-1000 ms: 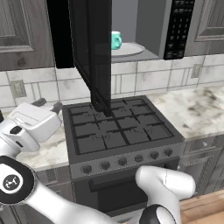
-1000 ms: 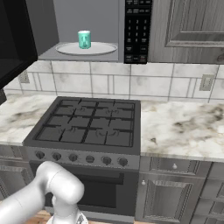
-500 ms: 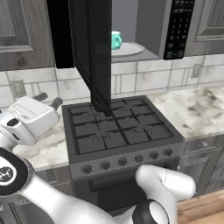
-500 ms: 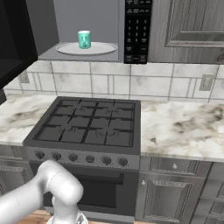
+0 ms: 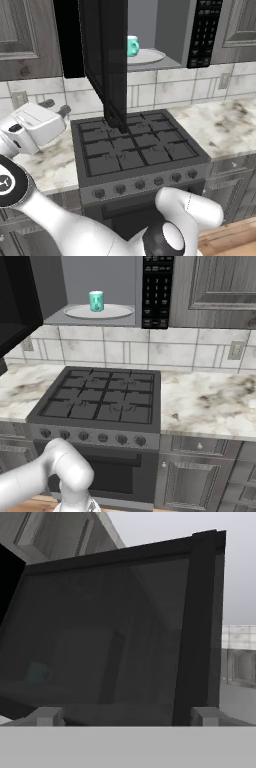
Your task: Pick the mug from the counter and place it inside the microwave. Then close the microwave.
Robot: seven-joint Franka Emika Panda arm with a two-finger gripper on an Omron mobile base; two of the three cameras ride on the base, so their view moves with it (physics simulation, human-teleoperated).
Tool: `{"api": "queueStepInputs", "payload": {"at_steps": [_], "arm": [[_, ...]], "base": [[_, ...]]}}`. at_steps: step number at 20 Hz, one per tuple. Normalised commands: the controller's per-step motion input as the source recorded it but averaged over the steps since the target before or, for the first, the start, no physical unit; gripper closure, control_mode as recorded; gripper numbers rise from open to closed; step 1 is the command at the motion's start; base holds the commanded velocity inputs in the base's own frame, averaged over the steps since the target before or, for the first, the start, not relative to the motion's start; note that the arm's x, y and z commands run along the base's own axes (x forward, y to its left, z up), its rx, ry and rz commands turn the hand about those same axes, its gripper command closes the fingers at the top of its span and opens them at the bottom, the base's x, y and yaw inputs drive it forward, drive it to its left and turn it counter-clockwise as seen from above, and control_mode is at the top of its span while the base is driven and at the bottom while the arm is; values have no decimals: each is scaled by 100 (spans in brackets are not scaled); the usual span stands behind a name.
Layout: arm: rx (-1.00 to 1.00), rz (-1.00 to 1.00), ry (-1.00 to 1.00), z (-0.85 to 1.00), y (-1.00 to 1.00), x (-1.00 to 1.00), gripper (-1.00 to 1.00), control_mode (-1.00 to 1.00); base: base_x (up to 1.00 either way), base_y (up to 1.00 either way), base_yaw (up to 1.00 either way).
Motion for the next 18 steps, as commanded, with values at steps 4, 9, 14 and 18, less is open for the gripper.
{"api": "queueStepInputs", "payload": {"at_steps": [4,9,14,18], "arm": [[4,0,0,1,0,14,-100,-100],[4,0,0,9,0,6,-100,-100],[5,0,0,9,-9,8,-100,-100],[6,0,0,8,-23,2,-100,-100]], "base": [[0,0,0],[0,0,0],[0,0,0],[0,0,0]]}}
